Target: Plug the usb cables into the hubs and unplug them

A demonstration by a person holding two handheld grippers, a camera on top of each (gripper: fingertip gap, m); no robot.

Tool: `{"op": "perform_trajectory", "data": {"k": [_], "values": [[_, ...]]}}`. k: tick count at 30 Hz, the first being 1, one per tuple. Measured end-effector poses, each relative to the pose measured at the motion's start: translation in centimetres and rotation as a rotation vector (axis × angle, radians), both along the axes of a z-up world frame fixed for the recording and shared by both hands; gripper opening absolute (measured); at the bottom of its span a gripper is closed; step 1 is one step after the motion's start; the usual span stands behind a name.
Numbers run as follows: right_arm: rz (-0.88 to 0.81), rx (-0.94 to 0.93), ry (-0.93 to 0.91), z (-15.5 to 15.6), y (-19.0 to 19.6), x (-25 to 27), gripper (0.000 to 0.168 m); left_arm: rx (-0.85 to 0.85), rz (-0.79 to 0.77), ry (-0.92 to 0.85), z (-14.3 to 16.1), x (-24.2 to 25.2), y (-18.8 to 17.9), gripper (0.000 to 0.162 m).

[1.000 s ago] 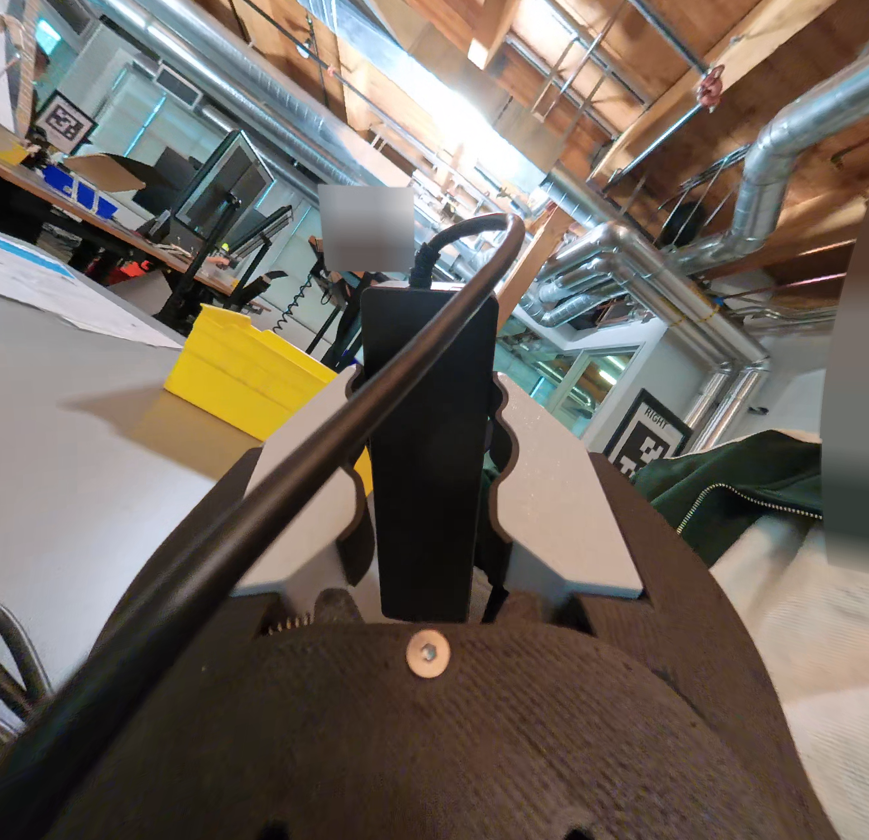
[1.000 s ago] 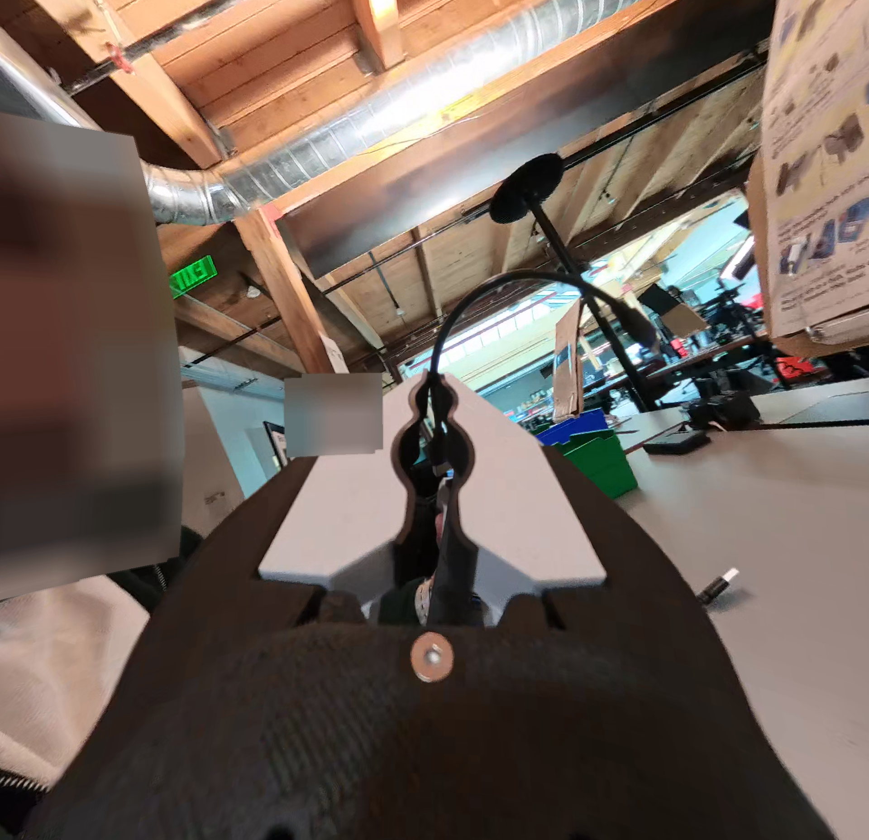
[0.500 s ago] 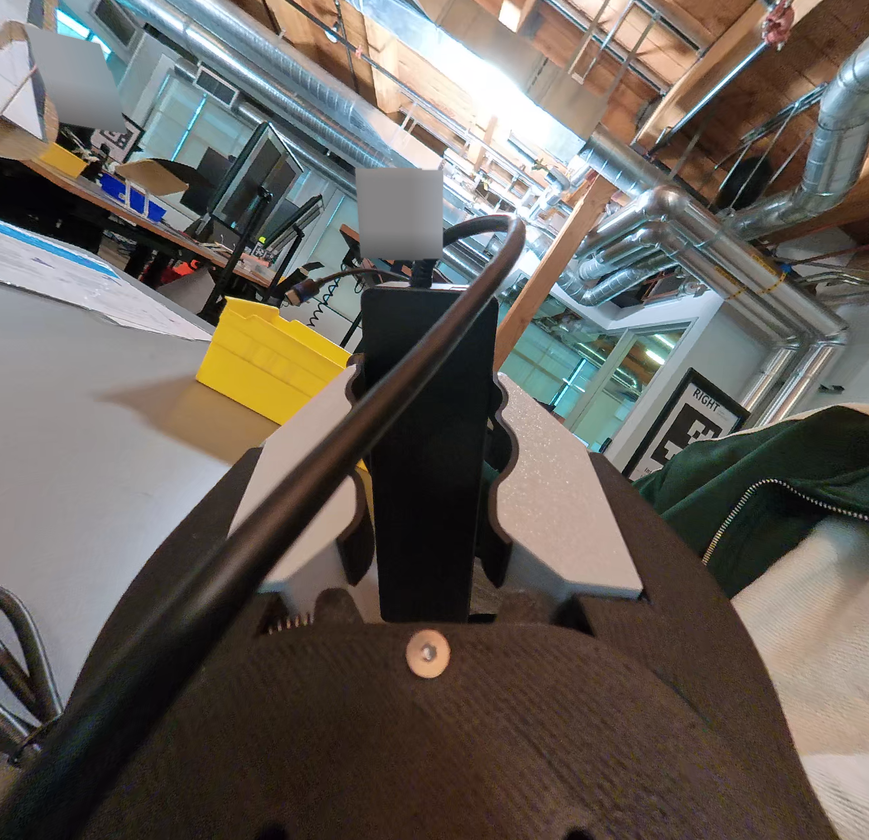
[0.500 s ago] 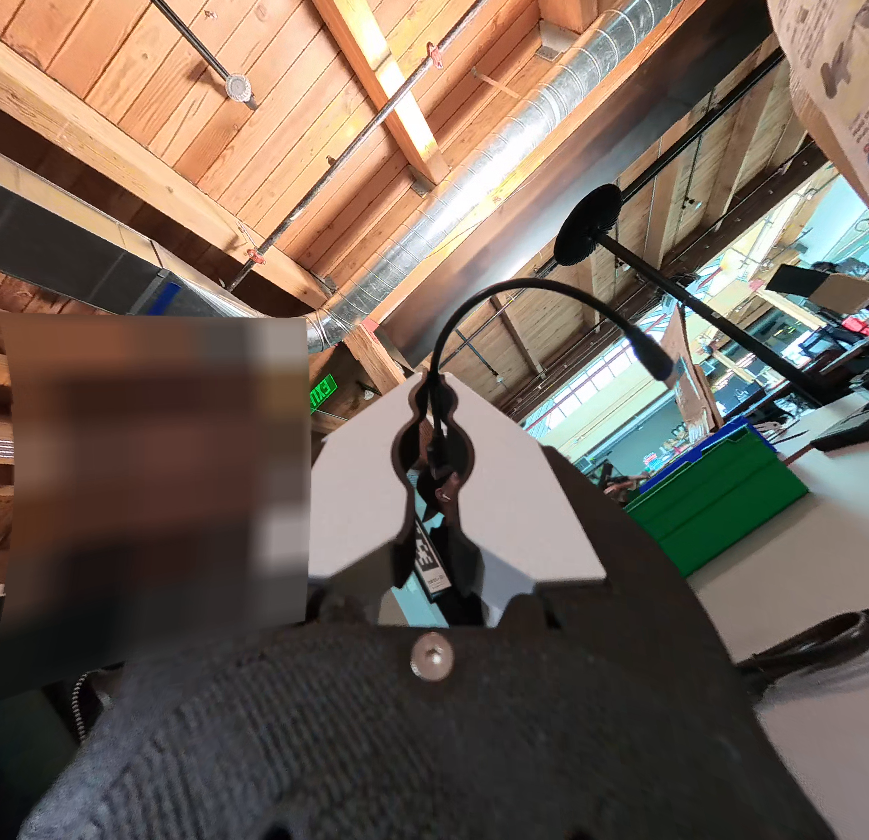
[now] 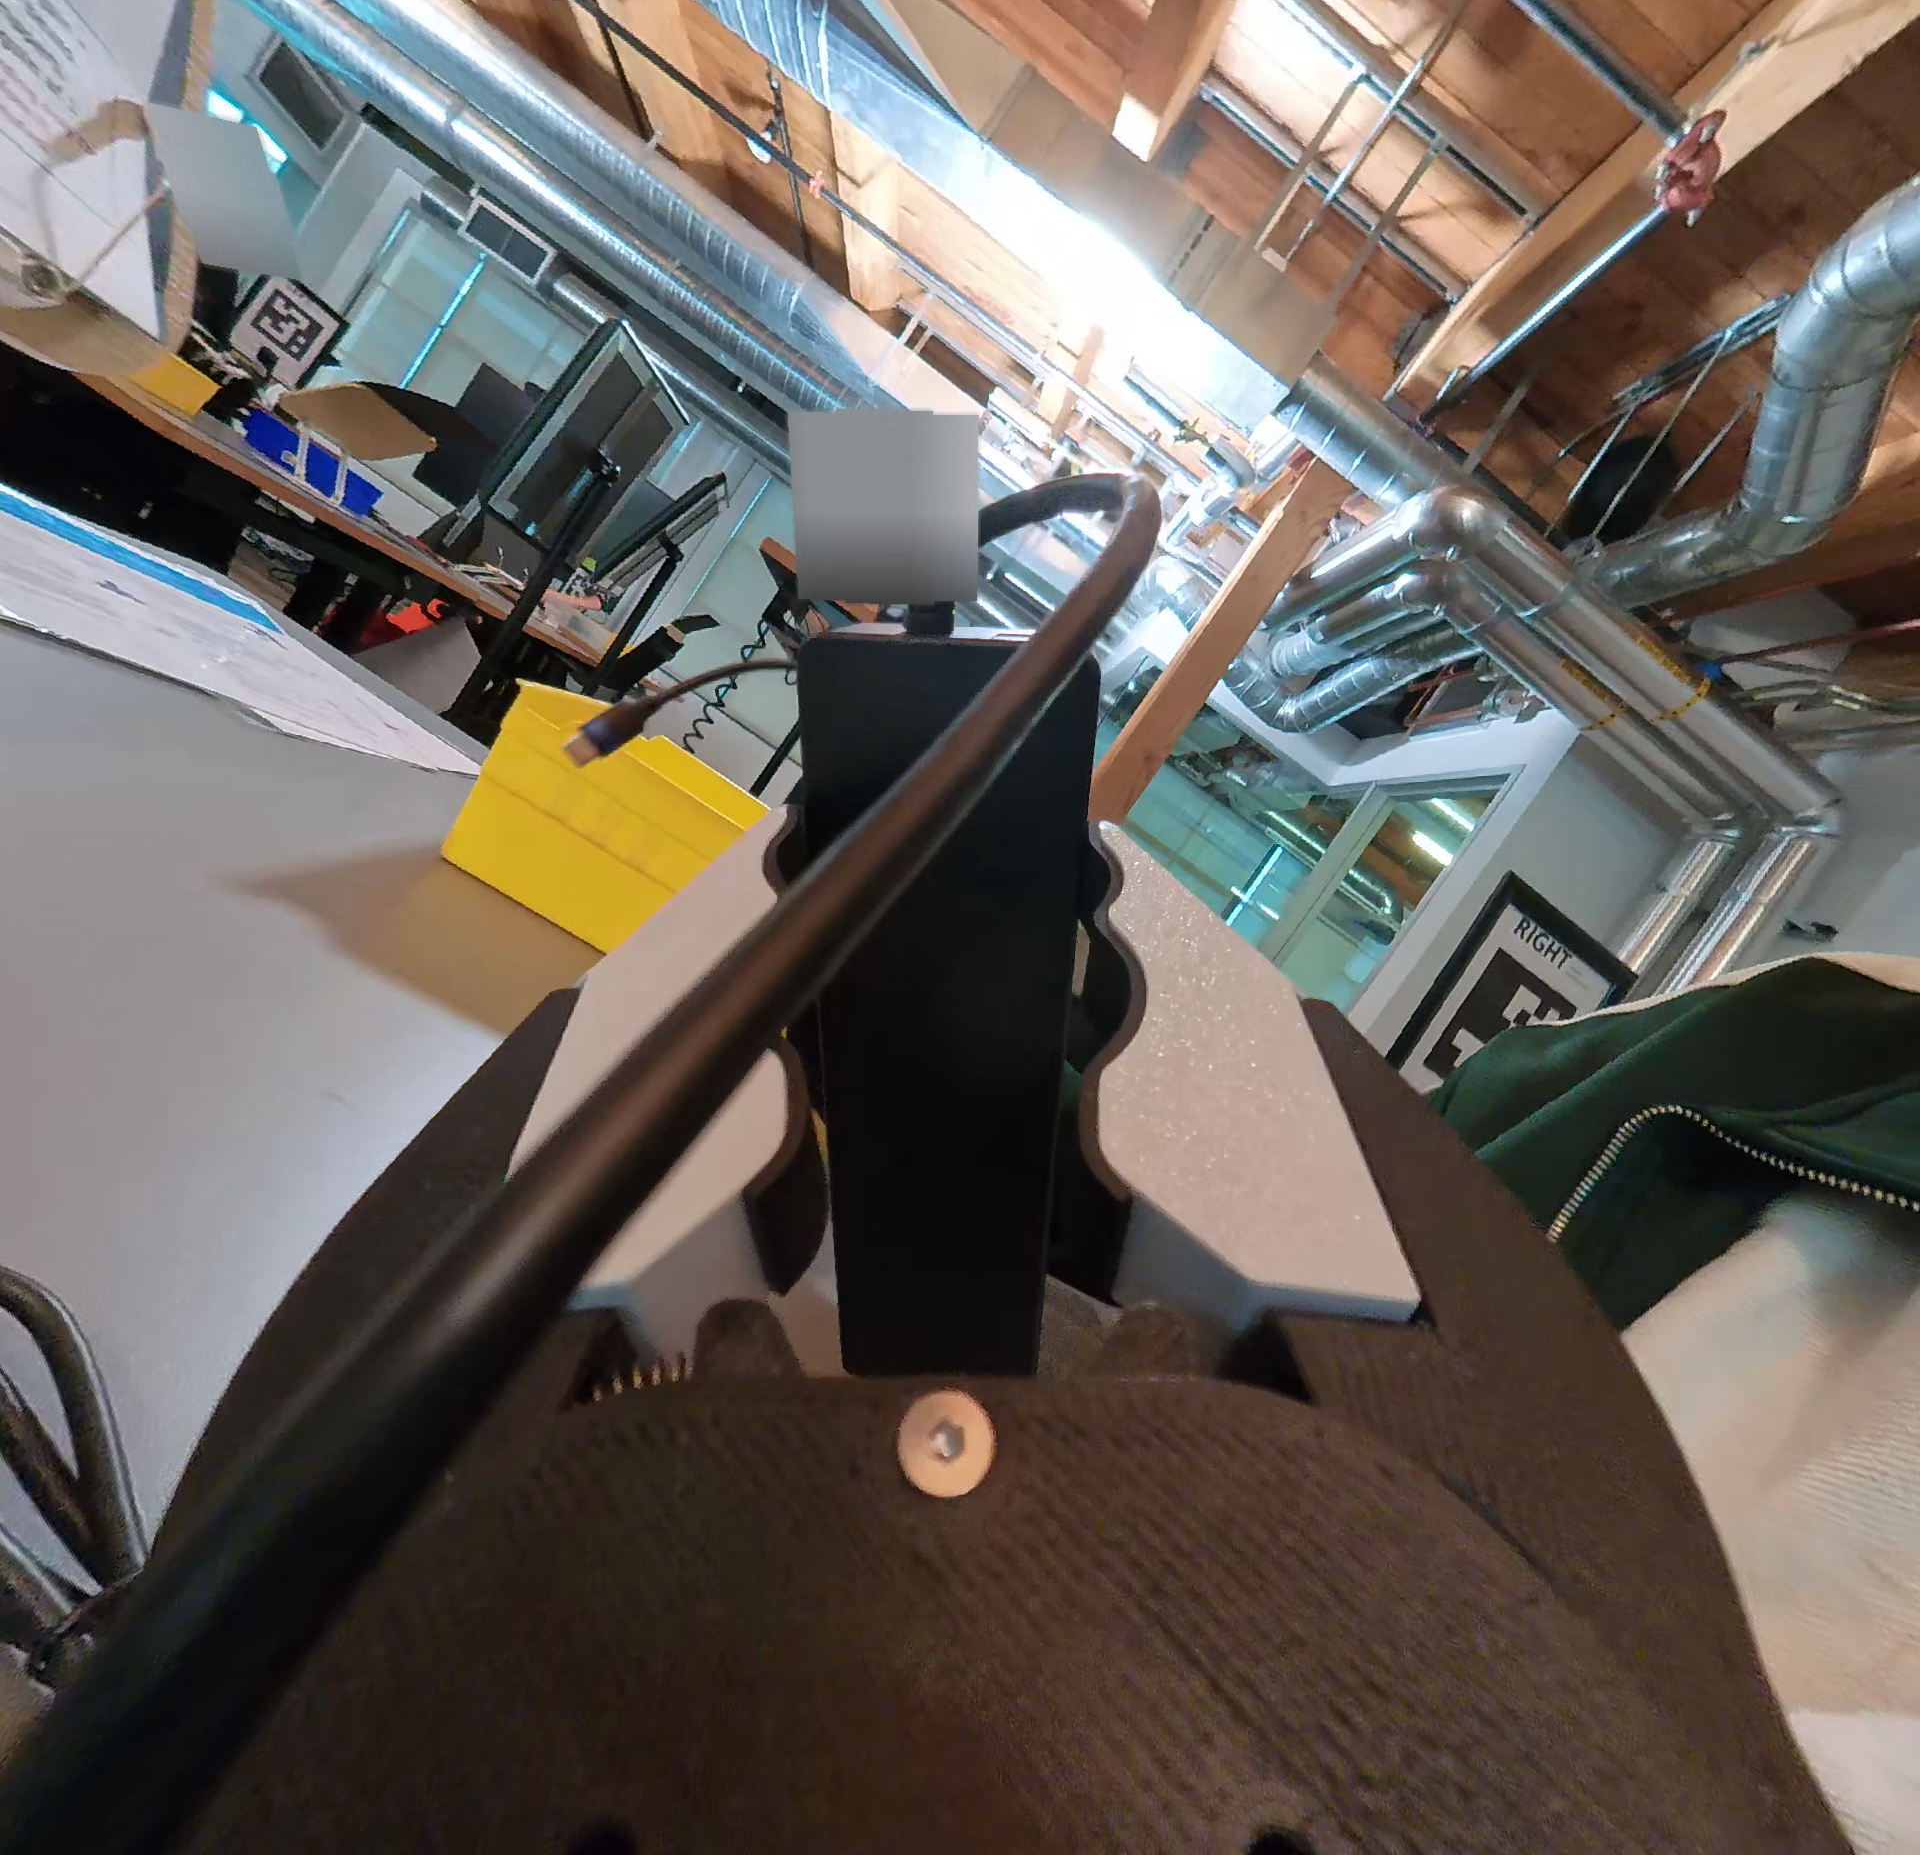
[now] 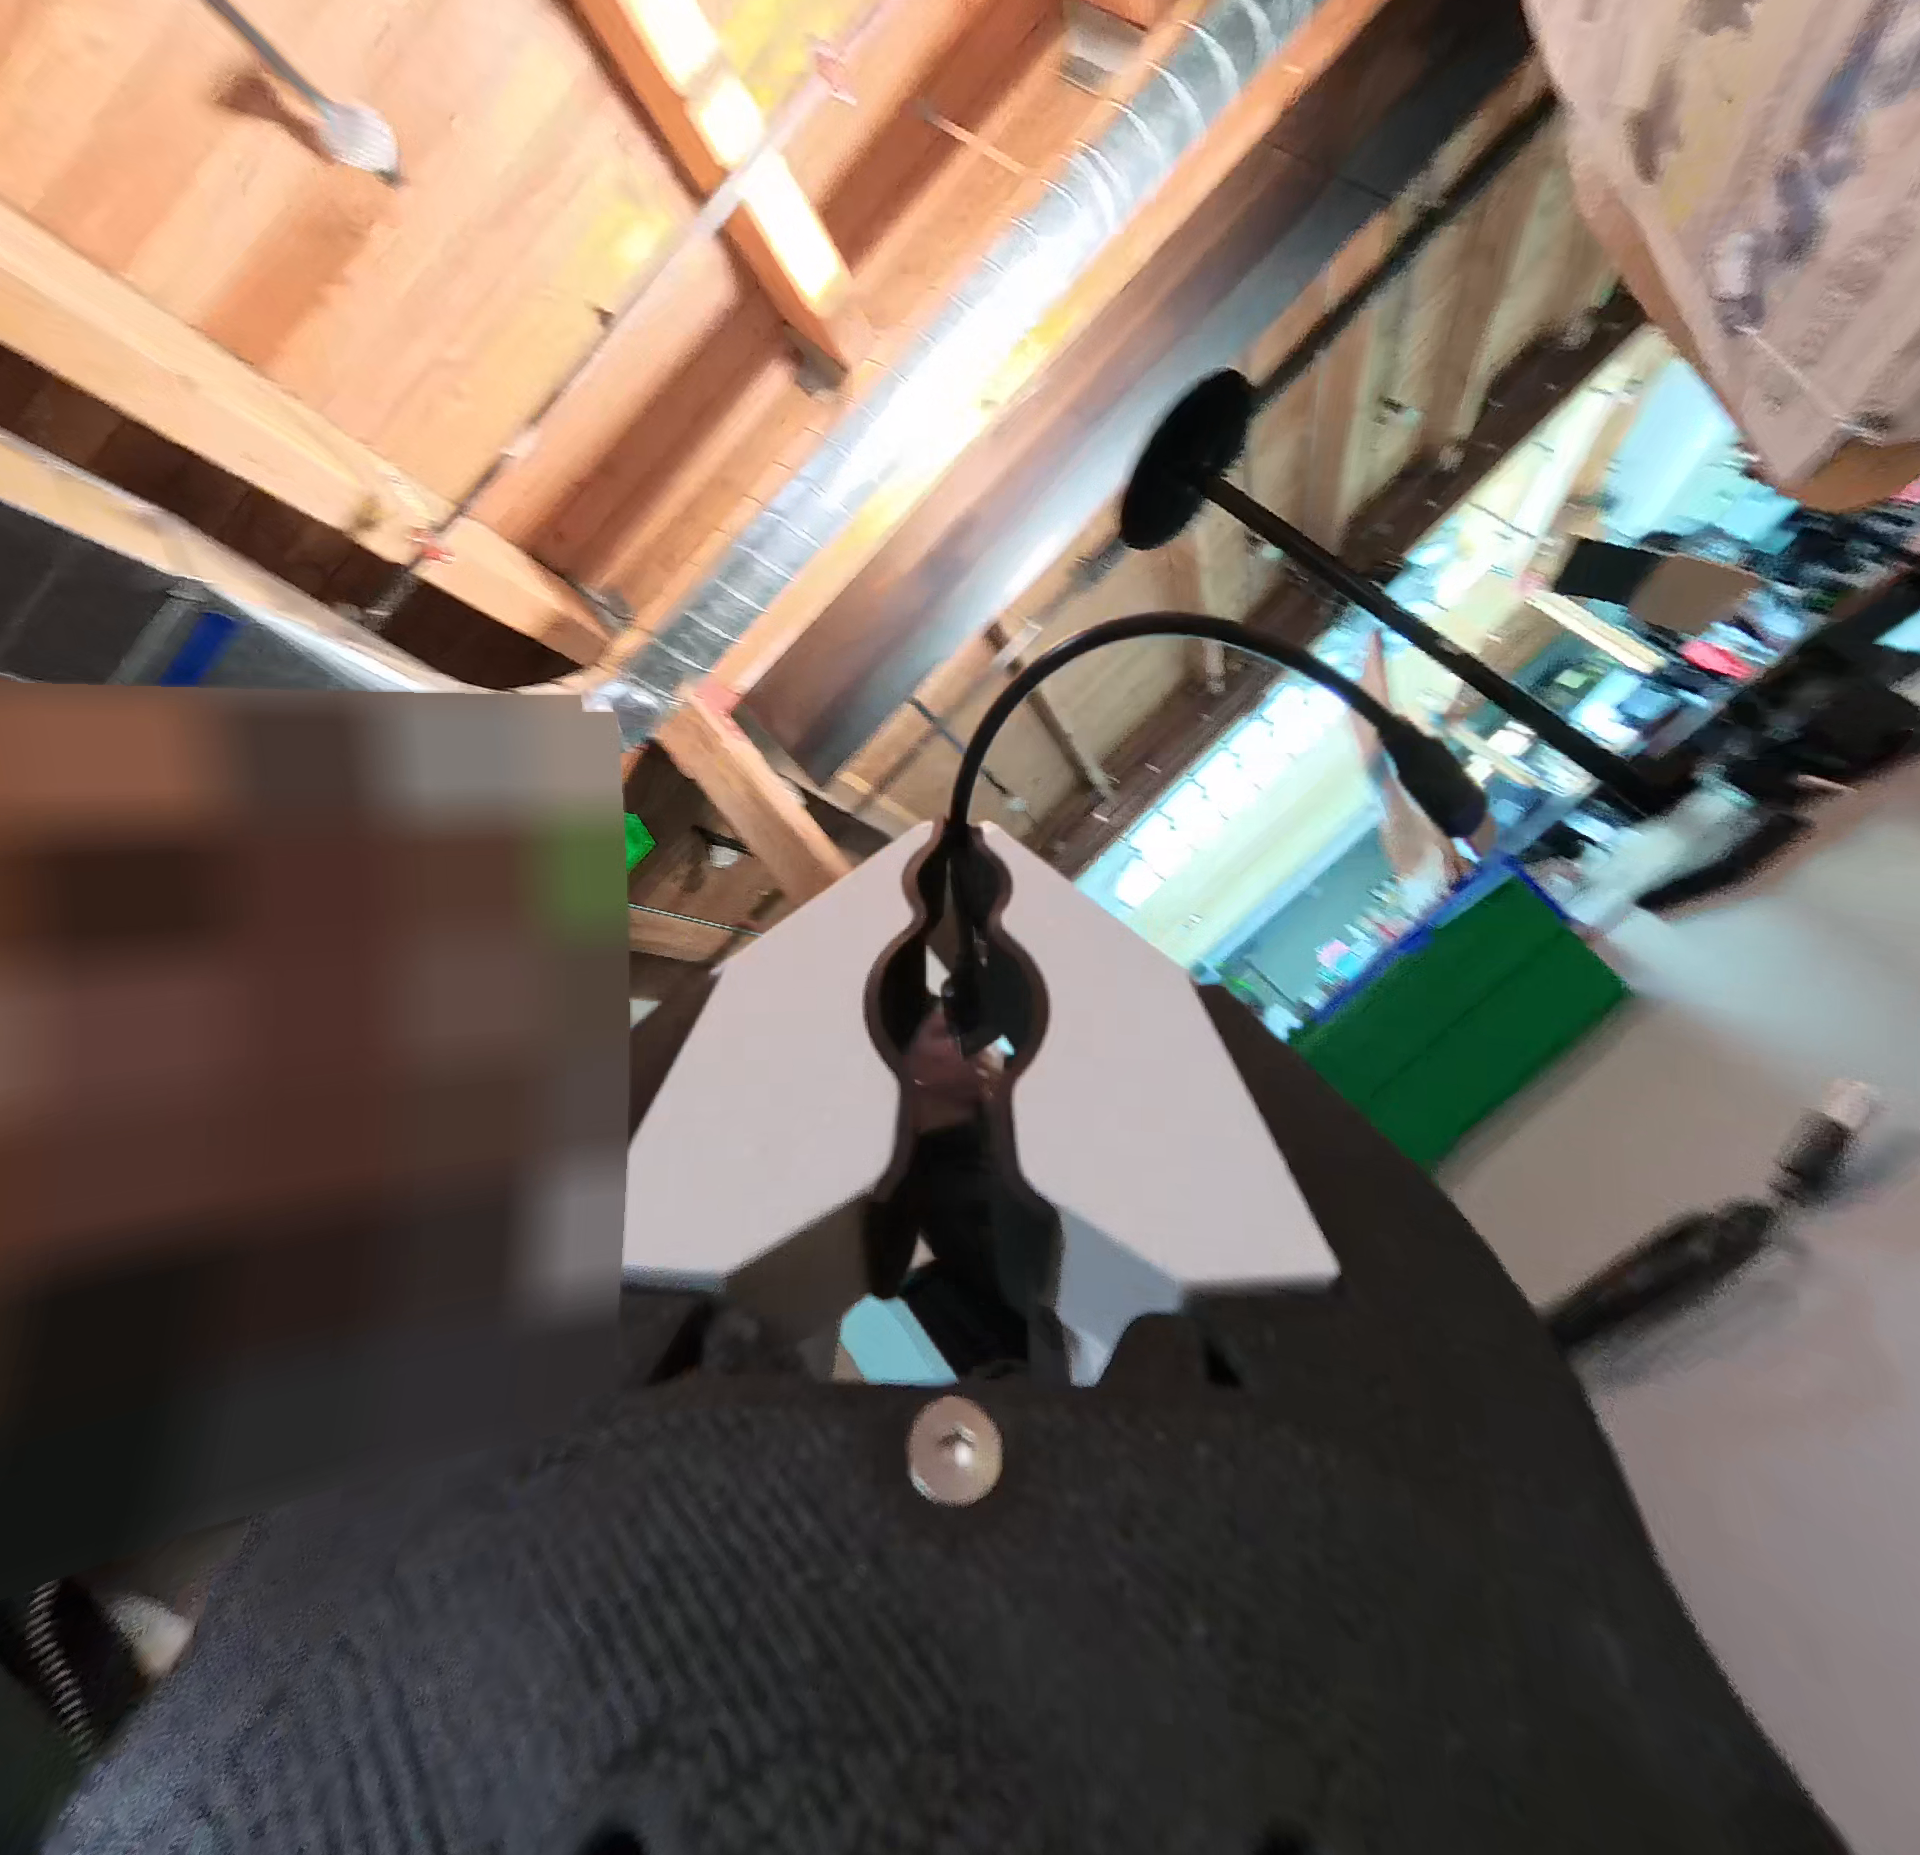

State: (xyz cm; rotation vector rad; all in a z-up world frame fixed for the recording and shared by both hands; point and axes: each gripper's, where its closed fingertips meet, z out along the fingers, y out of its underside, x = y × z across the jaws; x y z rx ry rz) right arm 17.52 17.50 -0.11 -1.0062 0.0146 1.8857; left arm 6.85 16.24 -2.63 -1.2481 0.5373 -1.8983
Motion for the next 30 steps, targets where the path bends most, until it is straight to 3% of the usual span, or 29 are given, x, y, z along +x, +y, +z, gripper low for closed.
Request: {"op": "perform_trajectory", "data": {"k": [1,9,16,21,30], "values": [[-0.019,-0.035,-0.058,-0.8,0.5,-0.4,0.002,-0.008,0.005,-0.005,0.0,-0.1,0.2,0.049],[-0.24,-0.261,-0.707,-8.7,3.2,-2.7,0.002,-0.044,0.087,0.005,-0.3,-1.5,2.2,0.049],[-0.335,-0.278,-0.768,-8.6,3.3,-3.2,0.001,-0.102,0.126,-0.034,-0.3,-2.8,3.7,0.05],[-0.478,-0.326,-1.03,-10.0,3.9,-2.4,0.002,-0.112,0.143,-0.042,-0.3,-3.2,4.1,0.05],[-0.572,-0.418,-1.242,-12.5,4.0,-3.0,0.003,-0.129,0.152,-0.051,-0.3,-3.5,4.5,0.049]]}}
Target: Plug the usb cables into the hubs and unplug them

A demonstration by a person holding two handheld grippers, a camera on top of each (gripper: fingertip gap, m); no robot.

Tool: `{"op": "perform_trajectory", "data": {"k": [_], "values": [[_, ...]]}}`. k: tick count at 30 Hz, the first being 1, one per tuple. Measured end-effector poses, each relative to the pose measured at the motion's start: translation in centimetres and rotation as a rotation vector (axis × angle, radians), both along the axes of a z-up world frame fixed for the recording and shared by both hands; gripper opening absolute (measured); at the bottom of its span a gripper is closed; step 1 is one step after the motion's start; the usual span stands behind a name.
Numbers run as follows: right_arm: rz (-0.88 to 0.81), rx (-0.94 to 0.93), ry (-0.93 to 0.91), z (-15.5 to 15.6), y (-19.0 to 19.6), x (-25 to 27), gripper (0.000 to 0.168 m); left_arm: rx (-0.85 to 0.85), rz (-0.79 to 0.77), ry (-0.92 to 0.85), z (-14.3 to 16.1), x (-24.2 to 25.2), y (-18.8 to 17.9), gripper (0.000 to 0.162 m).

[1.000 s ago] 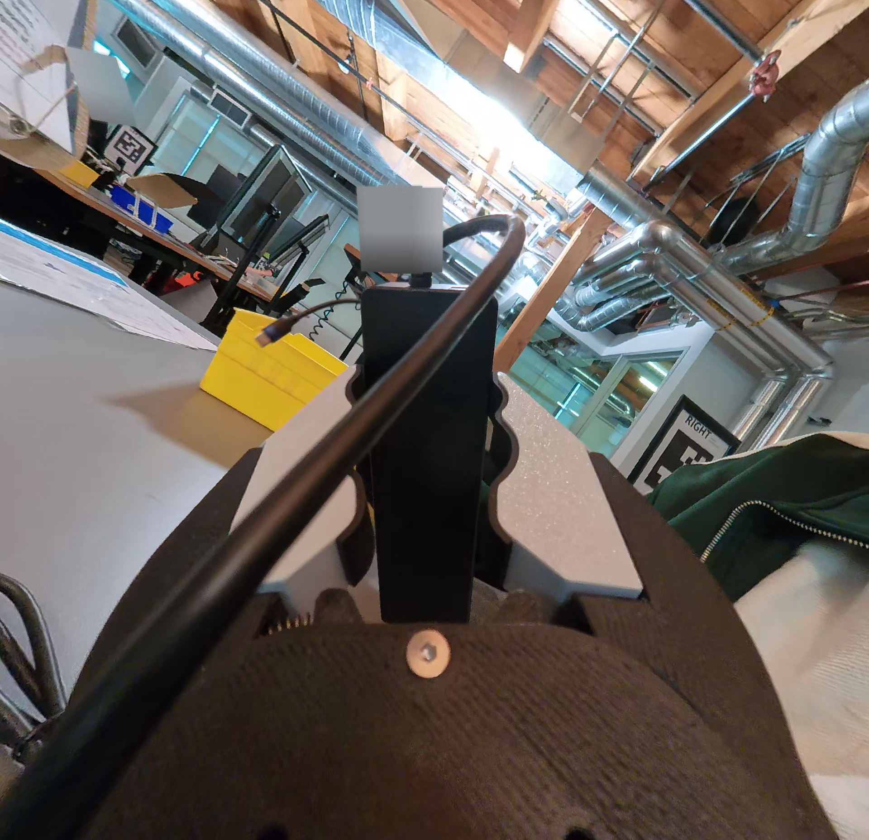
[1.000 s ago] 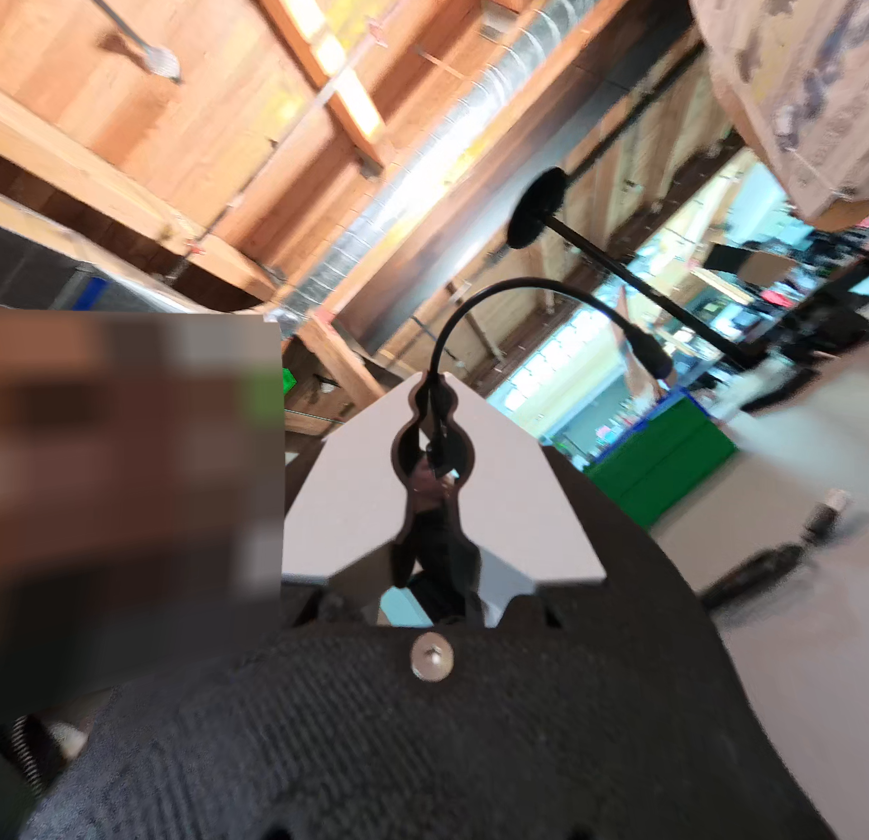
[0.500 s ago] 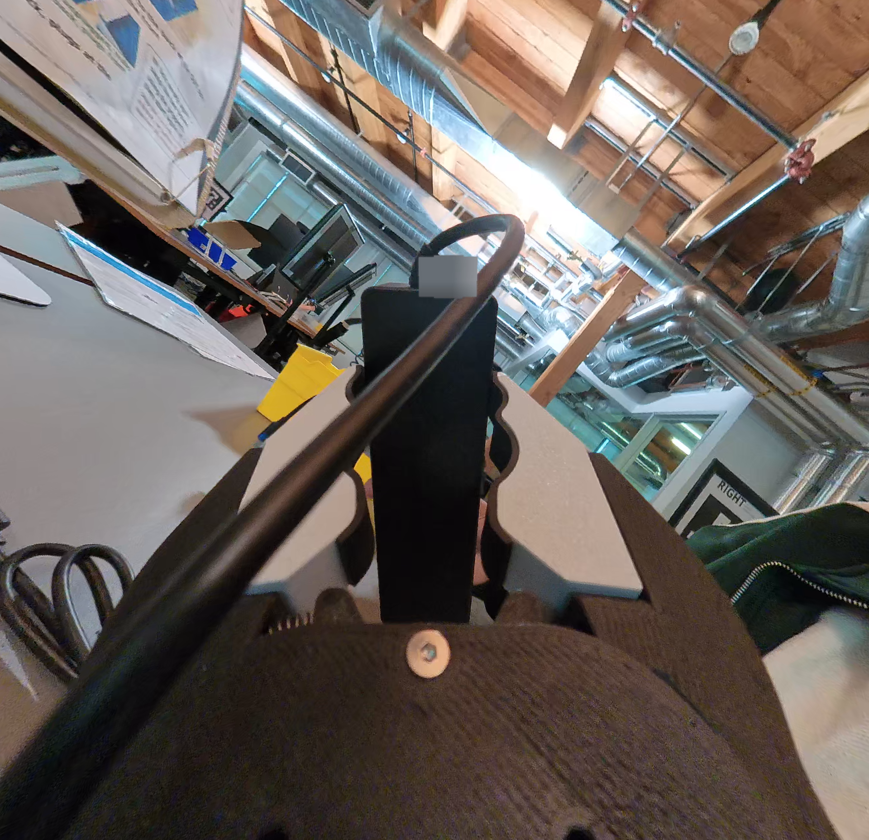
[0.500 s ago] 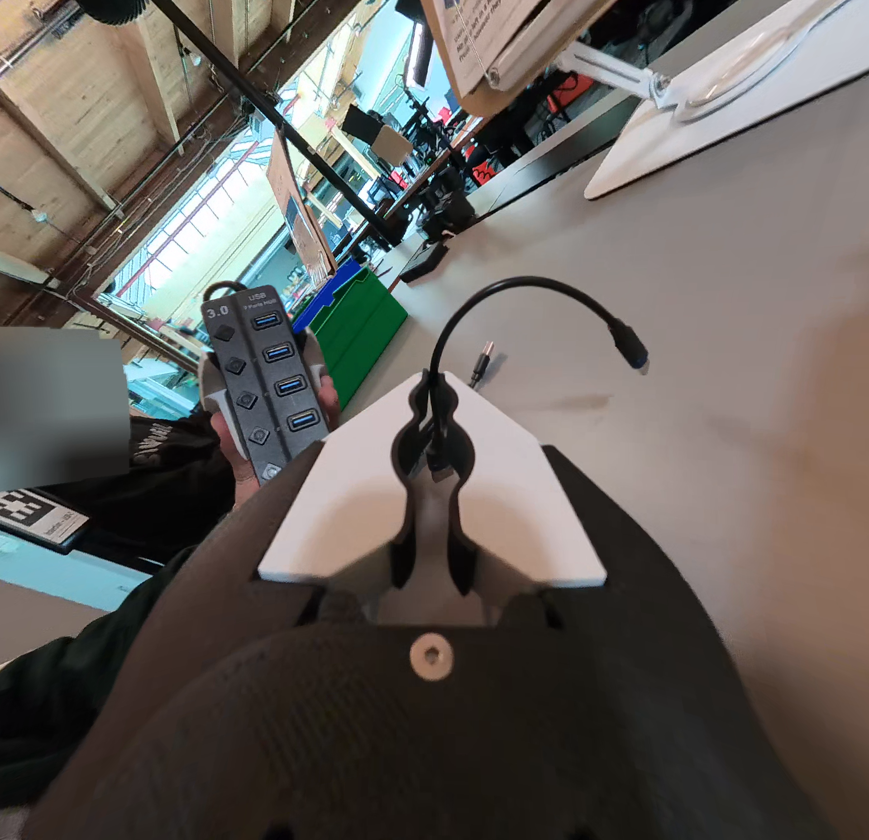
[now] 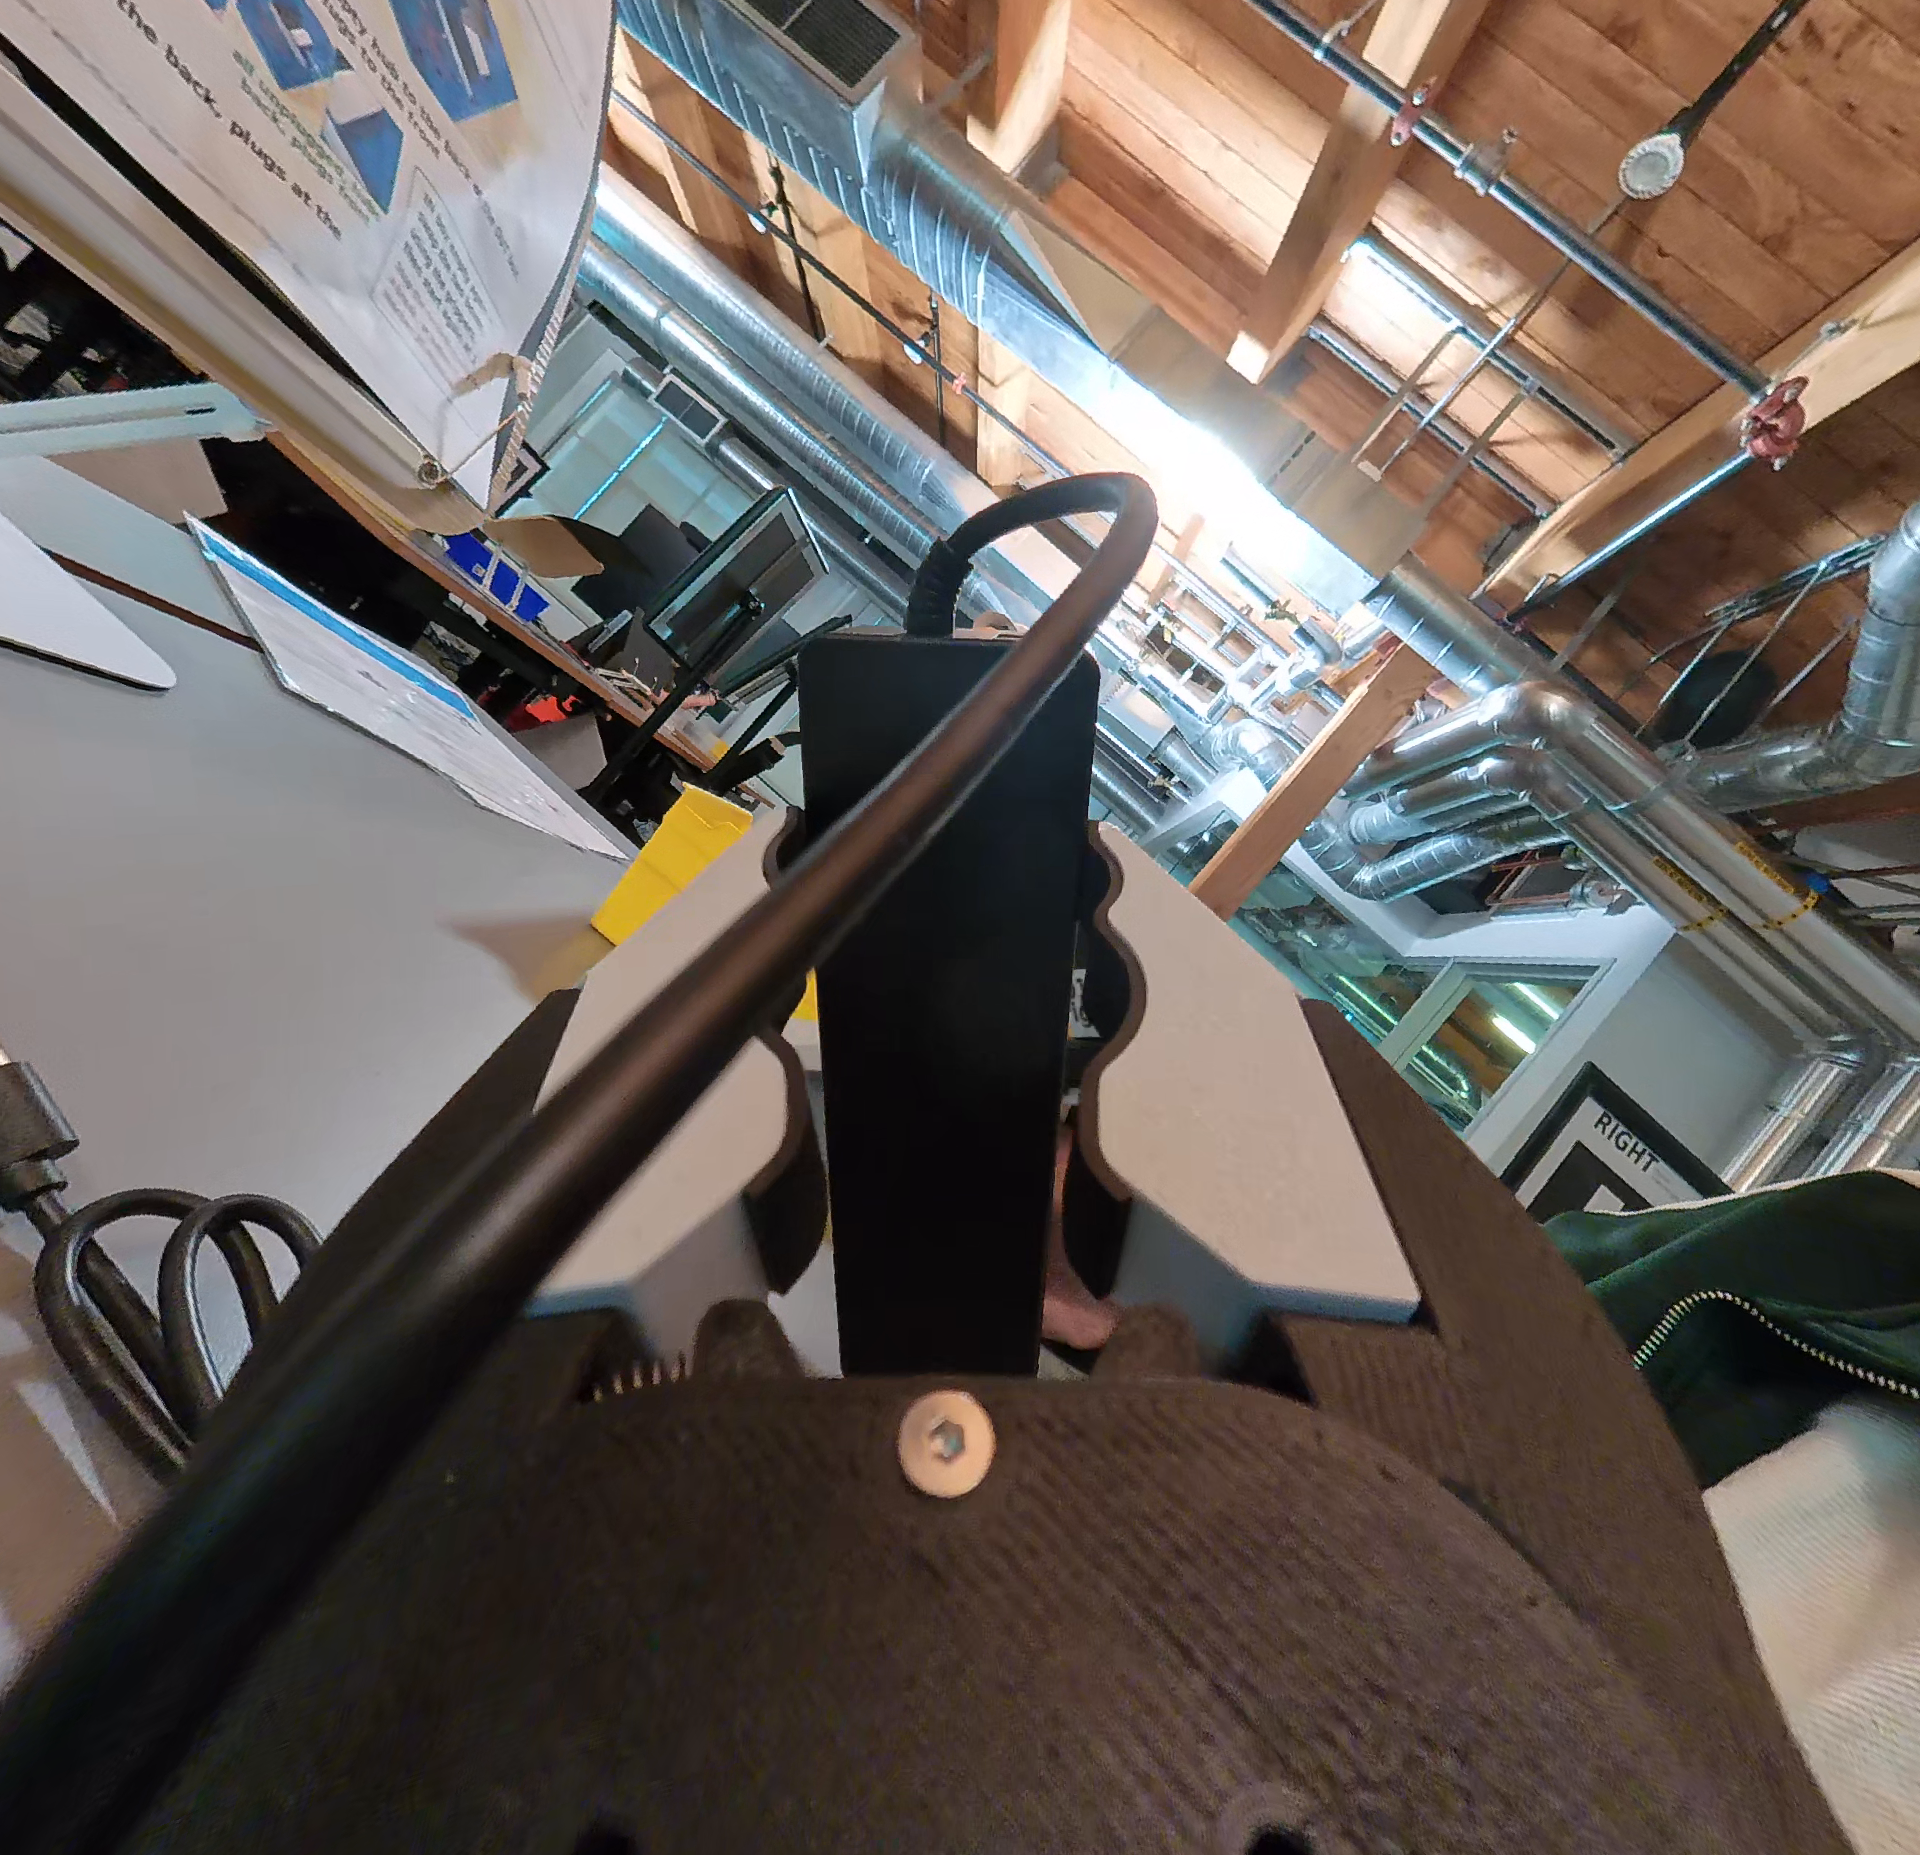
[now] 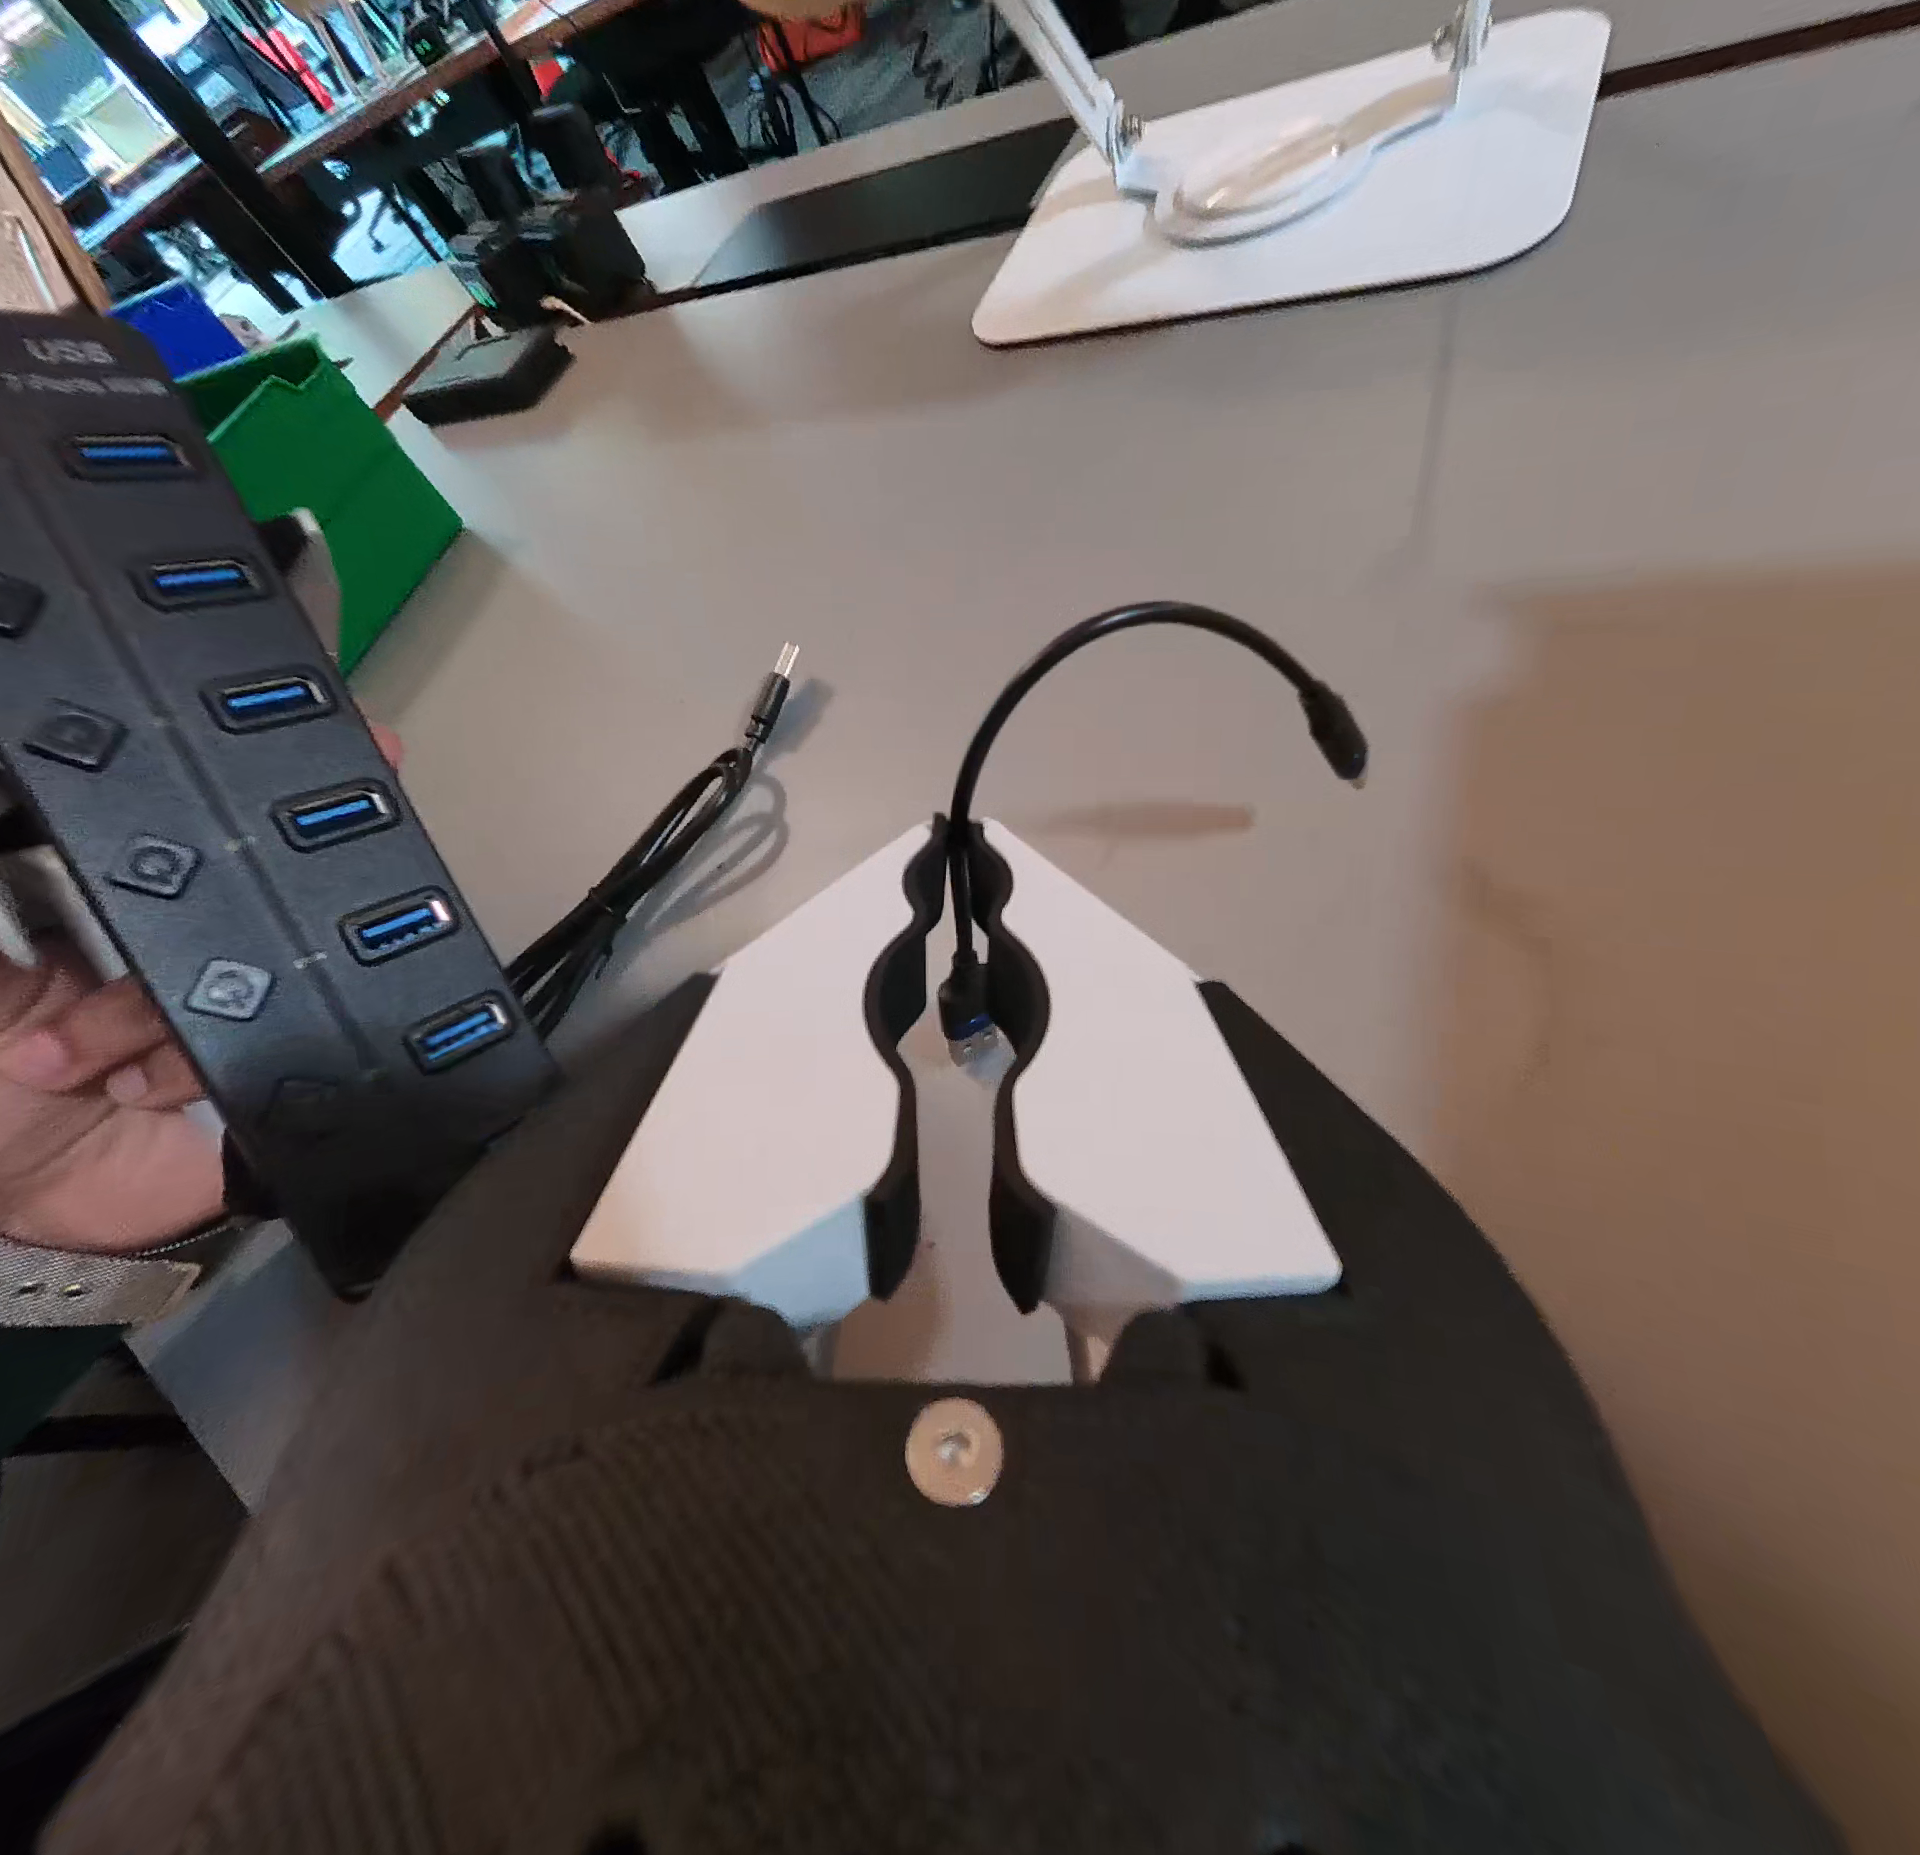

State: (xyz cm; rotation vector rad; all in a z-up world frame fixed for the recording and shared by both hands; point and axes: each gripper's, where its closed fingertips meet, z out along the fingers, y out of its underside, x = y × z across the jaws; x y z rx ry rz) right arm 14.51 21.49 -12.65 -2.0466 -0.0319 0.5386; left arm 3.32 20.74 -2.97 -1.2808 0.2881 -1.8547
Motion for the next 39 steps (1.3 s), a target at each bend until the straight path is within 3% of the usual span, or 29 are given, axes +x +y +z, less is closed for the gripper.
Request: {"op": "perform_trajectory", "data": {"k": [5,8,12,15,18,20,23,29,34,39], "values": [[0.04,-0.014,0.071,-0.8,0.7,-0.6,0.007,-0.006,0.004,-0.003,0.0,-0.1,0.2,0.049],[0.164,-0.022,0.093,-0.6,0.5,-1.5,0.046,-0.011,0.005,-0.008,0.0,-0.2,0.2,0.049],[0.441,0.087,0.034,0.9,-0.6,-2.5,0.043,-0.015,0.009,-0.014,0.1,-0.4,0.4,0.049],[0.681,0.149,-0.172,1.0,-1.6,-2.9,0.04,-0.018,0.011,-0.016,0.0,-0.4,0.4,0.049],[0.971,0.008,-0.402,-0.9,-3.8,-3.2,0.038,-0.015,0.012,-0.012,-0.1,-0.4,0.4,0.049],[1.068,-0.082,-0.634,-2.5,-3.2,-2.2,0.04,-0.01,0.013,-0.005,-0.1,-0.3,0.5,0.049],[1.208,-0.051,-0.938,-3.7,-1.2,-1.8,0.037,0.001,0.017,0.018,-0.3,-0.1,0.5,0.049],[1.497,-0.191,-1.052,-6.0,-1.4,-2.8,0.043,0.013,0.009,0.04,-0.4,0.1,0.4,0.049],[1.514,-0.316,-1.046,-6.2,-1.7,-3.5,0.024,-0.005,0.001,0.008,-0.2,-0.4,0.5,0.049],[1.153,-0.54,-0.713,-6.3,-1.8,-4.9,0.023,-0.023,0.007,-0.017,0.0,-0.8,0.7,0.049]]}}
